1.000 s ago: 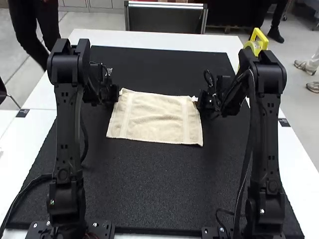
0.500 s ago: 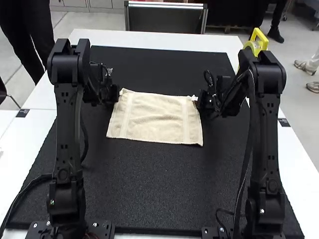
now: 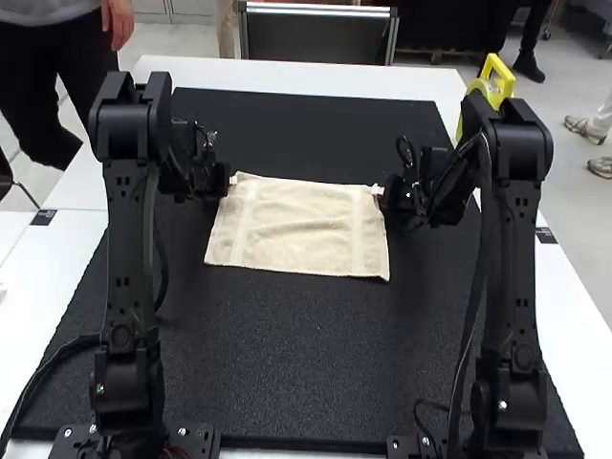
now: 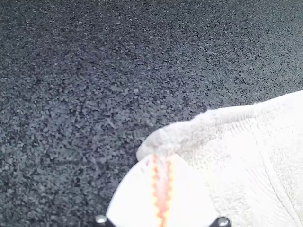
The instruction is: Fold the towel.
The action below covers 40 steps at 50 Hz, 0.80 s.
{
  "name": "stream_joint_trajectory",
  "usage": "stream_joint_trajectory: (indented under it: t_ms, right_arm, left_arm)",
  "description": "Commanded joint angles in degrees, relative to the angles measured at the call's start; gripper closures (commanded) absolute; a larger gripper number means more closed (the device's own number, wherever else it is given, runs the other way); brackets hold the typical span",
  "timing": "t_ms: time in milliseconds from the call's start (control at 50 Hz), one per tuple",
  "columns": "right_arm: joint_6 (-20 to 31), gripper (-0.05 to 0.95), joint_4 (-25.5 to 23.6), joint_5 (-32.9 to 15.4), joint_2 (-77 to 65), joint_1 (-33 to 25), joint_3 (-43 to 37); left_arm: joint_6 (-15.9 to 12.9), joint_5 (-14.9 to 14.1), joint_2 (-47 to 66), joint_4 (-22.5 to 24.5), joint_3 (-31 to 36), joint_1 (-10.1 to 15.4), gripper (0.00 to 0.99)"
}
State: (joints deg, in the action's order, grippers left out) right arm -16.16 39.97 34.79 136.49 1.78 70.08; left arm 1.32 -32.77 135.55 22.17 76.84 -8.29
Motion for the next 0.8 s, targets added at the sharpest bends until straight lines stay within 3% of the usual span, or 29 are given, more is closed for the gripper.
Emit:
stream_joint_trajectory:
  t_ms: [0, 320, 780]
  right_arm:
    - [-0.5, 0.92, 0.4, 1.3, -3.7, -1.1, -1.1]
    - [-1.9, 0.92, 2.2, 1.8, -4.6, -1.1, -1.4]
    - [-3.3, 0.92, 2.7, 2.5, -8.6, -1.1, -2.6]
  left_arm:
    - [-0.5, -3.0, -3.4, -0.4, -3.1, 0.2, 0.969]
    - [-0.5, -3.8, -6.4, 0.3, -4.8, -1.1, 0.969]
    - [-0.6, -4.6, -9.9, 0.0, -7.2, -1.1, 0.969]
